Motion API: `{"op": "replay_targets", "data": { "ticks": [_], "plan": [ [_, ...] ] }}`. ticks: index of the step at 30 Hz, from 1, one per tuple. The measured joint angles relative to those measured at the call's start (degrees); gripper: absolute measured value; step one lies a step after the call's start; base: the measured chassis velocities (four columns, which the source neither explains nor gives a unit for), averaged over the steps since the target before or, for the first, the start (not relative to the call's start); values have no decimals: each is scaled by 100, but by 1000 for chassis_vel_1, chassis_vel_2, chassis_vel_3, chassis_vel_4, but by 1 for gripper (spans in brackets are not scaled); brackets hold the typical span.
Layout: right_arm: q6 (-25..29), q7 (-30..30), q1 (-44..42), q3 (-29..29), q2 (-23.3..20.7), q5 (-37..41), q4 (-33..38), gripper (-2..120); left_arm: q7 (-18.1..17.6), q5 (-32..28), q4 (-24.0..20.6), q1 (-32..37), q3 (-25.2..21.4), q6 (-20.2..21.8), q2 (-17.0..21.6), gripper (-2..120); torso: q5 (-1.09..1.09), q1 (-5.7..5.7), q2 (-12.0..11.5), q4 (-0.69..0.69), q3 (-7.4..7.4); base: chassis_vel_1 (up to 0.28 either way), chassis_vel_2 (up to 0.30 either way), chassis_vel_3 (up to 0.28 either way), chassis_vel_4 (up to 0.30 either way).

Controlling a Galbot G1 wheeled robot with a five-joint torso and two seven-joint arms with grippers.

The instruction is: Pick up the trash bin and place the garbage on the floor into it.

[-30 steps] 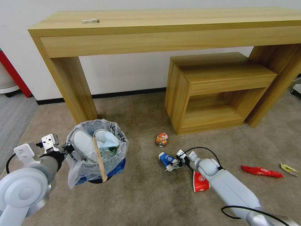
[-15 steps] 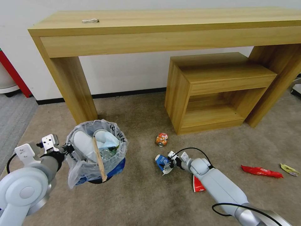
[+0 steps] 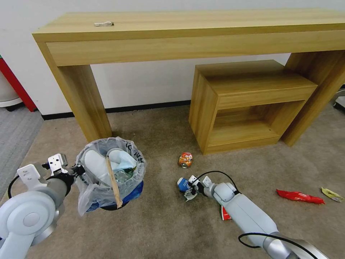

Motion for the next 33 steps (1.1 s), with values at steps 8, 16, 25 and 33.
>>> {"op": "replay_targets", "data": {
  "ticks": [8, 16, 25, 33],
  "plan": [
    [-27, -96, 0, 16, 31, -129, -108, 76, 3, 8, 10, -15, 21, -4, -9, 3, 0, 0, 0, 0, 0, 0, 0, 0, 0],
    [11, -264, 9, 106, 20, -306, -166, 49, 4, 14, 11, -22, 27, -7, -9, 3, 0, 0, 2, 0, -1, 0, 0, 0, 0],
    [78, -235, 17, 147, -4, -323, -174, 31, 4, 26, 7, -22, 37, -9, -19, 3, 0, 0, 2, 0, 0, 0, 0, 0, 0],
    [104, -151, 10, 155, -66, -239, -68, 14, 4, 35, -13, -8, 35, -11, -22, 3, 0, 0, 1, 0, 1, 0, 0, 0, 0]
  ]
}}
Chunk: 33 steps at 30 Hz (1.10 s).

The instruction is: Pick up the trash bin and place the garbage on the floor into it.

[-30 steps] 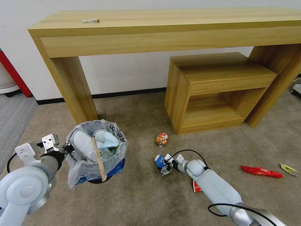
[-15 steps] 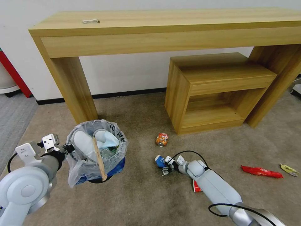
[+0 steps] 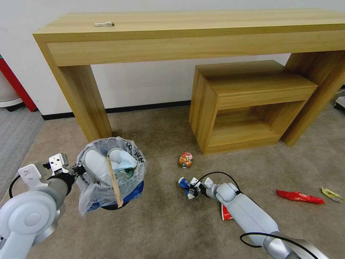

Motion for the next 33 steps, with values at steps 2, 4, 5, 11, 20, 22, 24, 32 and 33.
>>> {"op": "replay_targets", "data": {
  "ticks": [2, 4, 5, 11, 20, 22, 24, 32, 33],
  "plan": [
    [2, 67, -25, 19, -54, 91, 128, 10, 0, 6, -7, 4, -2, 0, 1, 3, 0, 0, -1, -1, 0, 0, 0, 0, 0],
    [4, 93, -44, 41, -96, 148, 236, 9, -1, 9, -17, 5, -2, -1, 1, 3, 0, 0, -1, -1, 0, 0, 0, 0, 0],
    [6, 108, -66, 60, -144, 204, 349, 9, -1, 13, -25, 6, -1, -1, 1, 3, 0, 1, -1, -1, 0, 0, 0, 0, 0],
    [6, 162, -242, 222, -630, 584, 1297, 8, -4, 19, -90, 23, 47, -6, 22, 3, 1, 0, -1, -1, 0, 0, 0, 0, 0],
    [1, 238, -377, 527, -1393, 1408, 3095, 8, -6, 11, -166, 130, 185, -9, 115, 3, -1, 0, -1, -1, -1, 0, 0, 0, 0],
    [8, 235, -353, 542, -1548, 1827, 3535, 8, -6, 8, -185, 172, 288, -9, 126, 3, 0, 0, -1, -1, -1, 0, 0, 0, 0],
    [53, 207, -310, 529, -1601, 2106, 3756, 7, -5, 7, -194, 194, 360, -9, 126, 3, 0, 0, -1, -1, -1, 0, 0, 0, 0],
    [635, -374, 47, 210, -1532, 3112, 4341, 7, -4, -21, -267, 270, 540, 3, 83, 3, 0, 0, -1, 0, -1, 0, 0, 0, 0],
    [720, -525, 80, 104, -1497, 3289, 4391, 7, 7, -36, -280, 284, 552, 4, 75, 3, 0, 0, -1, 0, -1, 0, 0, 0, 0]
  ]
}}
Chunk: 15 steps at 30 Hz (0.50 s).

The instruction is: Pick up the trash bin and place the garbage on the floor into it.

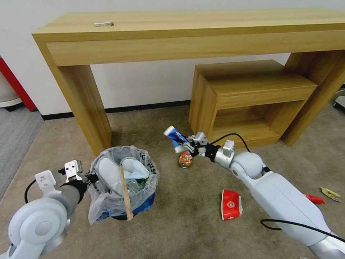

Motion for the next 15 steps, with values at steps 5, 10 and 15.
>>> {"op": "replay_targets", "data": {
  "ticks": [5, 10, 15],
  "plan": [
    [370, -536, 34, -425, 154, 578, 44, 7, 27, -70, -52, 4, 5, 1, -50, 3, 0, 0, 0, 0, 0, 0, 0, 0, 0],
    [540, -778, 50, -750, 347, 669, -157, 7, 35, -169, -170, 4, 2, 1, -96, 3, 0, 0, 0, 0, 0, 0, 0, 0, 0],
    [600, -788, 126, -893, 534, 661, -418, 7, 54, -209, -300, 72, -15, 5, -101, 3, 0, 0, 0, 0, 0, 0, 0, 0, 0]
  ]
}}
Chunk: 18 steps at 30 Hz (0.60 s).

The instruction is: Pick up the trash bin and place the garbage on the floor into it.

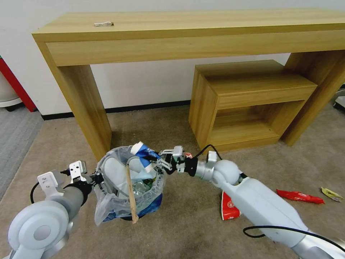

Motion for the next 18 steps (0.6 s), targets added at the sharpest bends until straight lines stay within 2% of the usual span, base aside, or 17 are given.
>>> {"op": "replay_targets", "data": {
  "ticks": [3, 6, 7, 10, 11, 14, 16, 18],
  "plan": [
    [3, 2, 30, -2, 30, 28, -32, 8, 3, -3, -15, 6, -12, 3, 1, 3, 0, 0, 0, 0, 0, 0, 0, 0, 0],
    [4, 0, 40, 8, 28, 123, -14, 22, 8, -6, -23, 3, -14, 8, 1, 3, 0, 0, 0, 0, 0, 0, 0, 0, 0],
    [4, 0, 40, 8, 28, 123, -14, 22, 8, -6, -23, 3, -14, 8, 1, 3, 0, 0, 0, 0, 0, 0, 0, 0, 0],
    [5, -142, 25, 38, -22, 168, 34, 36, 9, -6, -22, -23, -13, 12, -3, 3, 0, 0, 0, 0, 0, 0, 0, 0, 0],
    [5, -142, 25, 38, -22, 168, 34, 36, 9, -6, -22, -23, -13, 12, -3, 3, 0, 0, 0, 0, 0, 0, 0, 0, 0],
    [4, -359, -16, 97, -111, 222, 77, 54, 12, 6, 3, -34, -16, 14, 0, 3, 0, 0, 0, 0, 0, 0, 0, 0, 0],
    [4, -385, -29, 113, -147, 256, 100, 55, 12, 13, 19, -36, -24, 15, 1, 3, 0, 0, 0, -1, 0, 0, 0, 0, 0],
    [-4, -420, -62, 164, -222, 324, 166, 67, 16, 37, 52, -39, -34, 16, 3, 3, 1, 0, 0, 0, 0, 0, 0, 0, 0]
  ]
}}
